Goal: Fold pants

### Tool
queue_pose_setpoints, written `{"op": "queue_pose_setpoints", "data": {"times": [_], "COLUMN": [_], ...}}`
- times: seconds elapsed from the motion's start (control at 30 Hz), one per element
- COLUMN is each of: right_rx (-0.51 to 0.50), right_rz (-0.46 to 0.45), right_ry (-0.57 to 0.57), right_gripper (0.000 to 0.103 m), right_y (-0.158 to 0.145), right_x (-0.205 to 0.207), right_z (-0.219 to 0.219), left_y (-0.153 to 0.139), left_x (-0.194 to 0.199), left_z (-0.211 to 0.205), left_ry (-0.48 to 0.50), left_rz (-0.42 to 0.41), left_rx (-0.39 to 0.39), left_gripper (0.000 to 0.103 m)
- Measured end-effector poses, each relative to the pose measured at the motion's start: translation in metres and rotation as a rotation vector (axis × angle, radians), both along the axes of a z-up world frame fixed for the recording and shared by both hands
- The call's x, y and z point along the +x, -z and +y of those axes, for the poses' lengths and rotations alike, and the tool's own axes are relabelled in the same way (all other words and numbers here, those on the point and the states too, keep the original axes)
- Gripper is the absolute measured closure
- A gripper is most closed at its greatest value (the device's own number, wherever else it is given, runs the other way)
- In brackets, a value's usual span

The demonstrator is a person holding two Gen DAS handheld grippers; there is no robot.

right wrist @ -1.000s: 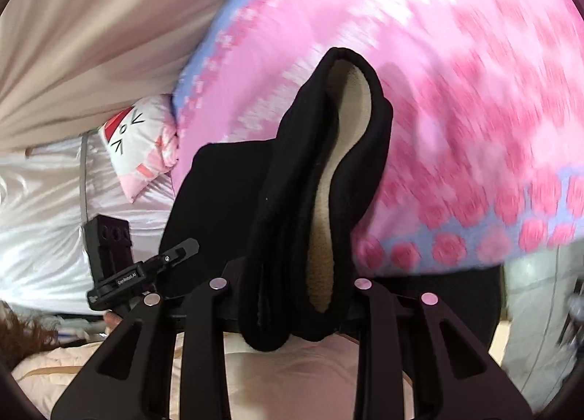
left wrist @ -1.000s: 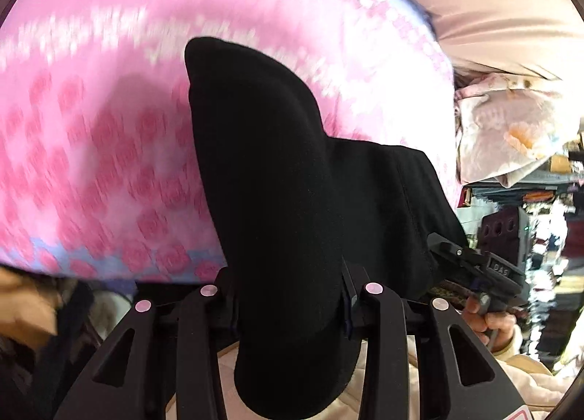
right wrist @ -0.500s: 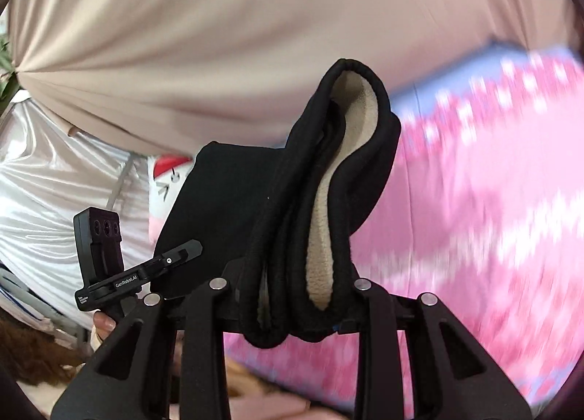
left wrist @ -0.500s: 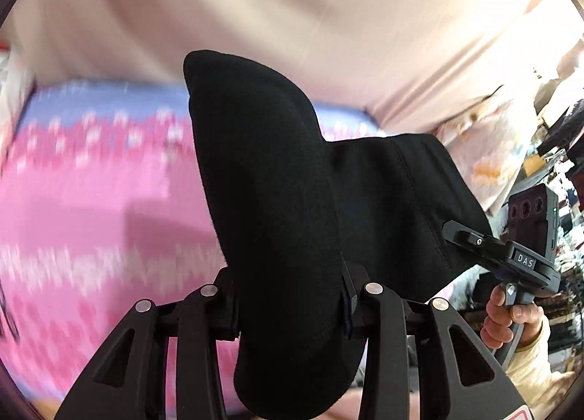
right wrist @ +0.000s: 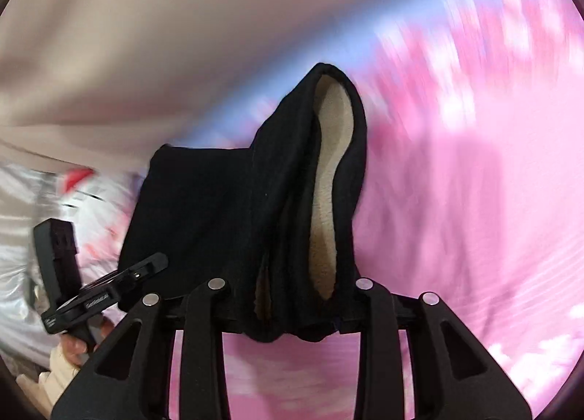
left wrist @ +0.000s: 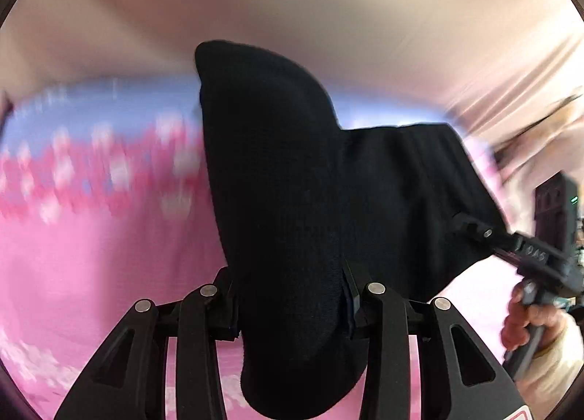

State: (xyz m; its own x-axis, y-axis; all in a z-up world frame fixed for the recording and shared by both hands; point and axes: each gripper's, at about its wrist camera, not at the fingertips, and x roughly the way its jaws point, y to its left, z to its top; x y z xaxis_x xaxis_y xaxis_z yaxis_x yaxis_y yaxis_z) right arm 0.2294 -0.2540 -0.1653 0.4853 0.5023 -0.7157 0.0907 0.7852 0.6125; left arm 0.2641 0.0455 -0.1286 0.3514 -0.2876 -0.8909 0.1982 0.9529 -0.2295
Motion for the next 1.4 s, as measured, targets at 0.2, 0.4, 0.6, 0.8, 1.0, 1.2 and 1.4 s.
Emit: {"op": "queue_pose_setpoints", "data": {"times": [0.2,0.4,0.6,0.8,1.0,1.2,1.4], "right_rx": [0.119,0.110,0.105,-0.062,-0.314,-0.166,-0.179], "right_rz": [-0.071,-0.075,-0.055,-0.275,-0.207,-0.255,-0.100], "right_ry": [0.036,0.015,0.069,0.060,-0.132,-0.028,0.036], "right_gripper": [0.071,0.068,0.054,0.071,0.076,0.093,0.102], "right_y": [-0.001,-0.002,0.005,-0.085,-0.030,-0.054,-0.012], "right_x": [-0.017,-0.035,-0.044,-0.077,-0.009,-0.014,-0.005], "right_z": [-0.010,-0.004,-0.020,-0.031,0.032,0.009,-0.009], "left_y": [0.042,0.030,0.054,-0.033,-0.050,0.041,0.022], "left_x": [-0.003,-0.018,-0.015,-0.050,-0.053,-0.029,-0.031], "left_z": [0.024,0.037,0.065,0.121,0.049,0.043,0.035], "left_ry": [-0.069,-0.020,-0.111,-0.222,-0.124,-0.212,-0.189], "left_rz": [0.002,0.030,0.052,-0.173,-0.247,-0.061,-0.070], "left_rx": [-0.063,-0.072,-0.183,-0.149,0.082,0.146,0.243], "left_gripper": [0.063,0.063,0.047,0.049,0.046,0.030,0.032]}}
